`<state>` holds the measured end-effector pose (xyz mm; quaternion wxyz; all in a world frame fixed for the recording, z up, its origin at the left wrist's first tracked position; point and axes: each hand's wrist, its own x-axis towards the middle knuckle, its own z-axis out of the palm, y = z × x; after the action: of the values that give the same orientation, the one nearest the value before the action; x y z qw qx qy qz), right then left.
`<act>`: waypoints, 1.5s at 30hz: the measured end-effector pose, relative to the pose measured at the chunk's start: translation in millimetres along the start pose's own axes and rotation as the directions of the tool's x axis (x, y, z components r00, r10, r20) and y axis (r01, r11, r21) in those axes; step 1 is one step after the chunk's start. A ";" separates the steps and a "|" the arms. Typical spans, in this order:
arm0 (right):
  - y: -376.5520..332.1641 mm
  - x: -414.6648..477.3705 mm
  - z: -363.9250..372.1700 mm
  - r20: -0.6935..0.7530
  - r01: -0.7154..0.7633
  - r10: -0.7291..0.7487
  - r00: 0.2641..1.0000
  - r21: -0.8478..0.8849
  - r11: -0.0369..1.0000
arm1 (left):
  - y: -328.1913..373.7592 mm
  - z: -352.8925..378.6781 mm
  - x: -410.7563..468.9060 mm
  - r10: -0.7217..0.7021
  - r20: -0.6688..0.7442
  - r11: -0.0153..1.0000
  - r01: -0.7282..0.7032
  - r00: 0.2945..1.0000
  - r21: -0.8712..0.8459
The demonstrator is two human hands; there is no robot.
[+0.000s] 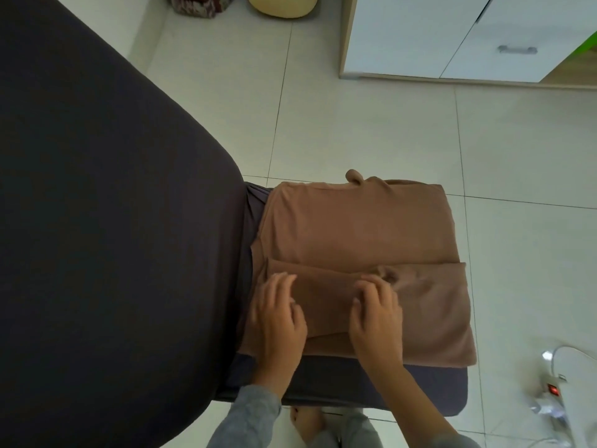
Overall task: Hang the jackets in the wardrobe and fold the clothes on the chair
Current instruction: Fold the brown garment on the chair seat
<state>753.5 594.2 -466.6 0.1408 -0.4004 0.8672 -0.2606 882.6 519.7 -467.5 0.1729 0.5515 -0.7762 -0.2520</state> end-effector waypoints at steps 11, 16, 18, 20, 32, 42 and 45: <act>51.8 -3.2 7.1 0.236 0.035 0.021 0.971 -0.229 0.973 | -45.9 19.3 22.5 0.116 0.403 0.905 -0.264 0.908 0.334; 69.2 36.6 1.5 0.110 -0.148 0.170 0.979 -0.185 0.972 | -28.7 29.5 35.9 0.092 0.336 0.941 -0.192 0.937 0.279; 74.3 62.0 0.2 0.114 -0.122 0.148 0.982 -0.207 0.971 | -15.0 41.7 54.1 0.156 0.369 0.943 -0.250 0.916 0.222; 75.7 84.4 -0.6 0.113 -0.085 0.113 0.987 -0.231 0.969 | 1.0 53.6 71.4 0.220 0.419 0.925 -0.325 0.881 0.199; 83.5 247.5 -11.0 0.202 -0.104 0.141 0.969 -0.182 0.978 | 92.5 123.7 222.4 0.152 0.495 0.947 -0.269 0.855 0.175; 87.4 277.4 -39.3 0.310 -0.149 0.160 0.937 -0.059 0.987 | 125.6 135.1 270.5 0.186 0.761 0.964 -0.267 0.622 -0.017; 89.2 275.0 -40.9 0.257 -0.182 0.148 0.955 0.117 0.976 | 125.0 133.3 273.8 0.290 0.666 0.934 -0.355 0.687 -0.040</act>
<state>503.7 445.5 -492.9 0.2964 -0.3449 0.8531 -0.2559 622.8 321.2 -505.8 -0.0973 0.2880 -0.8819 -0.3602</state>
